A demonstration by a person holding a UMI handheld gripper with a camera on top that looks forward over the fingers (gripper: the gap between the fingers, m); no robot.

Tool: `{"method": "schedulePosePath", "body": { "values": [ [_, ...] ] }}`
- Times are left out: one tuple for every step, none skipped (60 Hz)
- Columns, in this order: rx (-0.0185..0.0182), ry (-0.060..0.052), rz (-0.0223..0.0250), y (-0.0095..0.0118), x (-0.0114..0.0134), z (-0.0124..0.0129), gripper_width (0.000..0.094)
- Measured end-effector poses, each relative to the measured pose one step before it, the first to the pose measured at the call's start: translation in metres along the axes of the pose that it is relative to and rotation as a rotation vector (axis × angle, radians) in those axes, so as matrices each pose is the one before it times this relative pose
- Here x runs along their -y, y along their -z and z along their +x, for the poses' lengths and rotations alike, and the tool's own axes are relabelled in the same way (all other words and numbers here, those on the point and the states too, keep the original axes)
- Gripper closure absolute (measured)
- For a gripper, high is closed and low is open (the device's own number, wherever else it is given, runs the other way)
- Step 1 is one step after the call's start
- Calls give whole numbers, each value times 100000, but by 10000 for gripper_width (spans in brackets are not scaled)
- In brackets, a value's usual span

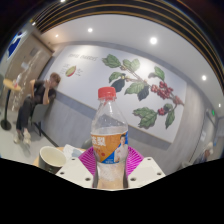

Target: Pour water

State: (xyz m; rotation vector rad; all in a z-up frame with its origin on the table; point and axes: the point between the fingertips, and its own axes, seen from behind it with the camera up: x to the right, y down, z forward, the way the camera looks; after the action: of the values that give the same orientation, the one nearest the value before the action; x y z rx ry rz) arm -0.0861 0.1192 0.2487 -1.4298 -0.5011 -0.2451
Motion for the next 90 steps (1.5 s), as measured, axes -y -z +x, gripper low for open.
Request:
{"method": "schedulePosePath", "body": {
  "values": [
    [541,-9259,-678,65,-345,-280,598],
    [266,-8438,-508,9,-272,-252,598],
    [336,-7280,-301,-6,-206,-106,599],
    [404,-6482,-109,13,-200,-281,598],
    [933,-5827,56,589,-1827,163,598],
    [545,-4962,1,107,-205,-294,598],
    [168,-4095,-328,101,-322,-426,598],
    [137,-3571,-340,71,-248,-307,598],
    [620,-3274,61,77,132,-54,598],
    [583,-1752,-878,244,-1543,634,597],
    [220,-1544,-161,82,-186,-296,597],
    [-174,-754,427,43,68,-82,597],
    [-66,-468,471,74,16,-190,598],
    [229,-81,312,149,-939,479,598],
    [2,-136,-22,67,-112,-246,598],
    [164,-94,-266,67,-137,-250,596],
    [152,22,-689,41,-401,-190,596],
    [148,-196,-719,-31,-329,-162,596],
    [77,-274,-671,28,-243,-220,596],
    [116,-348,-653,49,-262,-193,596],
    [502,-263,-169,-84,248,-1021,596],
    [34,137,-862,152,-1437,1659,596],
    [-297,480,-1219,73,-309,6,595],
    [196,759,-545,46,-174,-303,594],
    [599,628,1635,-27,419,-310,587],
    [-147,1152,-452,47,-117,87,584],
    [286,797,53,18,85,-206,584],
    [1113,469,-136,-225,-196,-1398,585],
    [400,959,-569,-57,-70,-366,584],
    [459,1077,194,310,-137,1342,584],
    [103,843,-391,-8,-66,-285,583],
    [66,404,-90,-84,0,-269,583],
    [-72,267,-112,-90,-11,-252,583],
    [-94,154,-75,-92,-2,-164,583],
    [-57,-2,-86,-120,10,-151,583],
    [55,3,-16,17,270,-845,583],
    [-386,-407,-34,-94,-213,426,583],
    [-122,-528,-50,-1,-68,460,583],
    [-57,-444,-143,-67,2,13,577],
    [-93,-320,-161,-101,-24,-1,575],
    [-30,-233,-131,-53,-3,-30,567],
    [-58,-126,-163,3,-29,22,557],
    [-118,-218,-27,8,13,48,549],
    [548,-150,-382,752,242,539,529],
    [-192,-56,-67,-2,1,37,509],
    [-249,77,-61,21,-15,54,481],
    [-266,232,-287,14,-55,64,454],
    [-207,409,-182,5,-30,78,432],
    [-94,464,-424,15,-71,36,401],
    [-307,613,-701,27,-123,104,360],
    [-802,508,-719,-251,106,-404,303],
    [-471,707,-756,603,-18,531,242],
    [-482,610,-389,102,-98,148,166],
    [-287,307,-305,80,-127,74,97],
    [-643,237,-155,70,-24,191,64],
    [-675,182,121,109,20,207,76],
    [150,115,172,111,43,-33,86],
    [75,206,-37,154,-42,8,87],
    [85,-71,-254,-34,104,-283,85],
    [183,-153,-333,990,31,300,84],
    [-39,-197,-88,145,-41,105,84],
    [106,-86,-138,135,-82,0,83],
    [195,79,-300,157,-114,-10,84],
    [174,94,-408,226,-157,20,84],
    [112,-9,-463,233,-220,50,85],
    [53,-84,-401,252,-156,54,84],
    [-4,-190,-333,350,-147,64,83],
    [-168,-155,-567,478,-43,-293,84],
    [279,-418,-683,1724,-331,287,83],
    [-30,-503,-347,379,-128,3,84],
    [43,-629,-266,383,-157,-7,84],
    [212,-665,-154,378,-97,-84,82],
    [387,-743,-14,398,-82,-121,84],
    [509,-565,-82,561,-146,-120,83],
    [757,-703,-229,1707,-338,56,83],
    [468,-748,-275,360,-127,-99,83],
    [398,-718,-394,367,-146,-118,84],
    [352,-571,-316,354,-121,-120,86],
    [390,-380,-106,346,-72,-94,86],
    [312,-236,40,362,-56,-56,85],
    [78,-234,98,358,-41,-14,84],
    [-133,-169,84,346,-30,34,84],
    [-229,39,-136,934,-145,-60,84],
    [-126,144,42,2523,-320,300,84],
    [-129,178,315,354,26,104,83],
    [-229,72,462,317,59,95,81],
    [-436,30,257,275,-16,138,83],
    [-592,30,-87,264,-70,166,83],
    [-595,115,-131,264,-76,167,83],
    [-518,96,-85,452,-29,111,85]
  ]
}}
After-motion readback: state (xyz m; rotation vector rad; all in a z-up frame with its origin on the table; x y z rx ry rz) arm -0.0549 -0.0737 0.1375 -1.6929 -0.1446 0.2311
